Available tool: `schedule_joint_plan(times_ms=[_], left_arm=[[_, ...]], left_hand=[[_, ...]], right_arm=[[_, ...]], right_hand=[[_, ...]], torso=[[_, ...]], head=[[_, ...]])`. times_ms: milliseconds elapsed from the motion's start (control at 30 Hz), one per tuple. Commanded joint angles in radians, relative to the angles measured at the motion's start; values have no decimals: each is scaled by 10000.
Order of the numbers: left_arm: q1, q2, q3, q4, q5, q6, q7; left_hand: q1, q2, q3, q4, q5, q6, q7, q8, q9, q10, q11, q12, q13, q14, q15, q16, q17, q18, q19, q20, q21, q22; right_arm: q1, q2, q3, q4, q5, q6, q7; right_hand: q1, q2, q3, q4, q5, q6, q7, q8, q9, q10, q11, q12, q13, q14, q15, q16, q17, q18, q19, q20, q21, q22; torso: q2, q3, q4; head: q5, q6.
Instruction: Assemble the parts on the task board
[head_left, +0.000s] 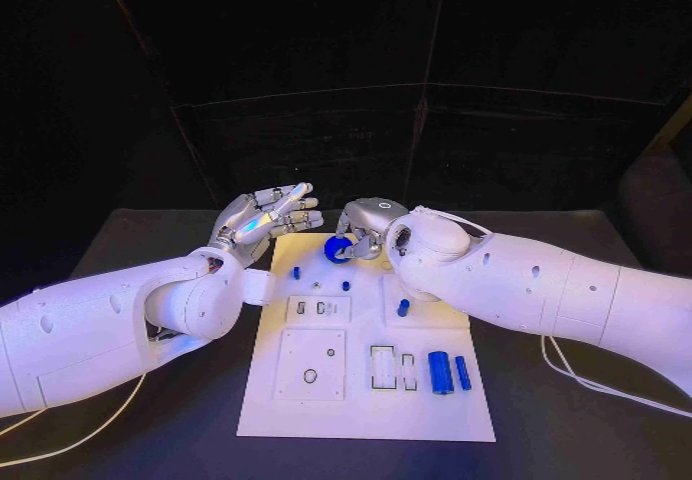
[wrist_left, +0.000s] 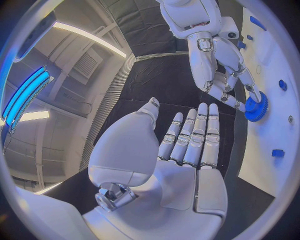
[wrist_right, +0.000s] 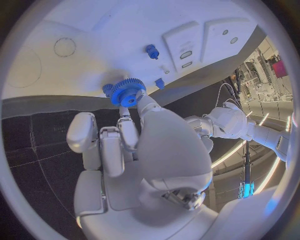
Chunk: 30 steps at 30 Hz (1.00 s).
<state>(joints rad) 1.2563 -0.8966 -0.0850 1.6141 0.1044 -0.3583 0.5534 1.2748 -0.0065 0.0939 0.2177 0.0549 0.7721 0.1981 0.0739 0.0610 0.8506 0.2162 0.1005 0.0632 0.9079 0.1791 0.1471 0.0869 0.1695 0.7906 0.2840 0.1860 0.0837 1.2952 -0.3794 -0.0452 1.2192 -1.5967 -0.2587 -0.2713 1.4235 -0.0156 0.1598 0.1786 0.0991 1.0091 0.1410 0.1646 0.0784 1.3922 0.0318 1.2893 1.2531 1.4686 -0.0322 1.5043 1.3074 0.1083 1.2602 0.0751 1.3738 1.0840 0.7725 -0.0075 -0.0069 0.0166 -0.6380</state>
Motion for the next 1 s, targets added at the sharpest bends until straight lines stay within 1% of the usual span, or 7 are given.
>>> schedule_joint_plan(times_ms=[33,367,567,600,667,867,1000], left_arm=[[18,11,9,4,-26,101,69],[19,26,9,-27,-26,98,57],[19,34,9,-46,-26,92,50],[19,37,9,-49,-26,91,49],[19,41,9,-55,-26,95,47],[19,50,9,-79,-26,103,35],[20,52,9,-89,-26,102,32]], left_hand=[[-9,84,17,-54,-23,-3,598,-28,1,-26,46,-42,-7,14,57,-66,-16,56,37,17,-31,-14],[-3,90,14,-67,-24,5,600,-31,1,-24,47,-44,-7,14,58,-71,-19,56,39,17,-37,-19],[-3,90,14,-67,-24,6,600,-31,1,-24,47,-44,-7,14,58,-71,-19,56,39,17,-38,-19],[-3,90,14,-67,-24,6,600,-31,1,-24,47,-44,-7,14,58,-71,-19,56,39,17,-38,-19],[-3,90,14,-67,-24,6,600,-31,1,-24,47,-44,-7,14,58,-71,-19,56,39,17,-38,-19],[0,92,11,-75,-24,6,601,-33,0,-23,48,-46,-7,14,58,-74,-20,56,42,17,-41,-21],[0,92,11,-75,-24,6,601,-33,0,-23,48,-46,-7,14,58,-74,-20,56,42,17,-41,-21]], right_arm=[[-6,66,1,-87,-158,347,182],[-67,192,-51,-296,-17,597,312],[-74,272,-95,-486,111,420,399],[-74,289,-99,-535,140,368,416],[-75,307,-103,-592,181,355,448],[-76,331,-109,-643,266,599,520],[-76,333,-110,-630,361,830,538]], right_hand=[[103,-34,47,-19,44,294,-200,32,77,28,36,-51,-6,697,-14,21,958,-112,78,29,59,10],[46,-227,133,-148,96,119,-104,-150,7,-115,112,-247,-180,688,45,7,931,-117,77,72,68,29],[-146,-493,129,-257,169,-674,152,-703,-132,-495,335,-772,-675,663,231,-31,853,-118,41,224,60,10],[-198,-555,102,-278,162,-933,209,-860,-150,-692,388,-1041,-936,658,277,-38,844,-113,17,267,48,-15],[-273,-615,57,-291,157,-1157,267,-978,-145,-804,445,-1192,-1081,652,329,-46,831,-107,-3,322,40,-30],[-575,-798,-202,-227,411,-1355,323,-995,-118,-800,510,-1180,-1094,656,398,-32,870,-97,-28,410,37,-39],[-769,-842,-365,-135,450,-1332,324,-958,-96,-778,519,-1140,-1068,659,411,-23,894,-97,-24,433,45,-23]], torso=[[-8,5,-27],[-9,10,-20],[-7,11,-29],[-9,6,-20],[-7,5,-15],[-12,3,-25],[-10,8,-28]], head=[[9,-15],[2,-36],[17,-55],[4,-57],[12,-62],[20,-74],[16,-73]])
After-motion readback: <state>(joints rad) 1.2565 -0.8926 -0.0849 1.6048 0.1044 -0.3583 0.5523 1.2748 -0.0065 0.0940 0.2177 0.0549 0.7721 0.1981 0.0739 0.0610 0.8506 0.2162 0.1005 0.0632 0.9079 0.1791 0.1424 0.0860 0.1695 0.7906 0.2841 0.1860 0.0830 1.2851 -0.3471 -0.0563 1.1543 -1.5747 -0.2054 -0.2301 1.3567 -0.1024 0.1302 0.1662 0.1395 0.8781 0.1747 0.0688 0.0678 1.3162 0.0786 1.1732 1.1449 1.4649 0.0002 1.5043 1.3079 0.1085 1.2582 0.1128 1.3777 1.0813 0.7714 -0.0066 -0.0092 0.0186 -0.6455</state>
